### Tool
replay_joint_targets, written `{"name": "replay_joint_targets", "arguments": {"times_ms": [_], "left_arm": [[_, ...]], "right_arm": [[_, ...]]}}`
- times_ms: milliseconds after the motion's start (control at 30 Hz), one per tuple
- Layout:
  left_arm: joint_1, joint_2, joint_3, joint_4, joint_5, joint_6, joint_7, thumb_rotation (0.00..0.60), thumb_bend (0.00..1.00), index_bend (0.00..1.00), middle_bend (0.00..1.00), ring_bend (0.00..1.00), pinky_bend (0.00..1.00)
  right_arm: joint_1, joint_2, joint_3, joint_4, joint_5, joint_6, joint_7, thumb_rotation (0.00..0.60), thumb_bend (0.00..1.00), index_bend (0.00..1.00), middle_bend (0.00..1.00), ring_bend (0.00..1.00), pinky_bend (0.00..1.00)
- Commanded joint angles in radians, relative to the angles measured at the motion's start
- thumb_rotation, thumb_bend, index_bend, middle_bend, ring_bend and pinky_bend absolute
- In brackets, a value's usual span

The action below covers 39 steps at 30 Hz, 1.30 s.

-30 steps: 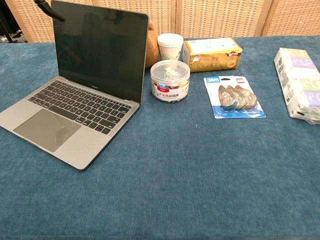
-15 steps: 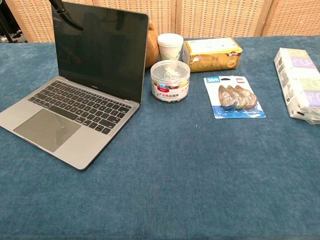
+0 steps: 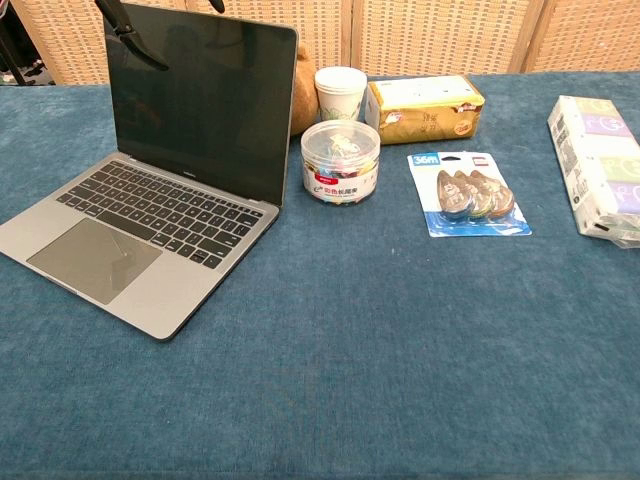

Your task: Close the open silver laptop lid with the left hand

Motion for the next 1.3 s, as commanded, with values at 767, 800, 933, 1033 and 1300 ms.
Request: {"name": "replay_joint_targets", "arguments": {"times_ms": [767,800,933,1033,1300], "left_arm": [[-0.004,-0.007,0.034,-0.011,-0.033,-0.026,-0.012,0.600,0.09,0.33,0.16,0.22,0.21],[-0.004,-0.007,0.034,-0.013,-0.034,-0.026,-0.013,0.600,0.09,0.34,0.16,0.23,0.21],[-0.007,0.008,0.032,-0.031,-0.037,-0.020,-0.008,0.600,0.09,0.34,0.17,0.24,0.22],[-0.009,0.020,0.030,-0.049,-0.043,-0.021,0.005,0.600,0.09,0.35,0.17,0.24,0.23],[-0.004,0.070,0.017,-0.127,-0.066,-0.018,0.056,0.600,0.09,0.36,0.19,0.25,0.24]], "right_arm": [[-0.003,0.002,0.001,0.001,-0.002,0.005,0.008,0.600,0.23,0.20,0.00,0.00,0.00],[-0.003,0.002,0.001,0.001,-0.002,0.005,0.008,0.600,0.23,0.20,0.00,0.00,0.00],[0.000,0.000,0.000,0.003,-0.003,0.000,0.005,0.600,0.23,0.20,0.00,0.00,0.00],[0.000,0.000,0.000,0.002,-0.003,-0.001,0.004,0.600,0.23,0.20,0.00,0.00,0.00],[-0.002,0.001,-0.001,0.001,-0.008,0.004,0.006,0.600,0.23,0.20,0.00,0.00,0.00]]}}
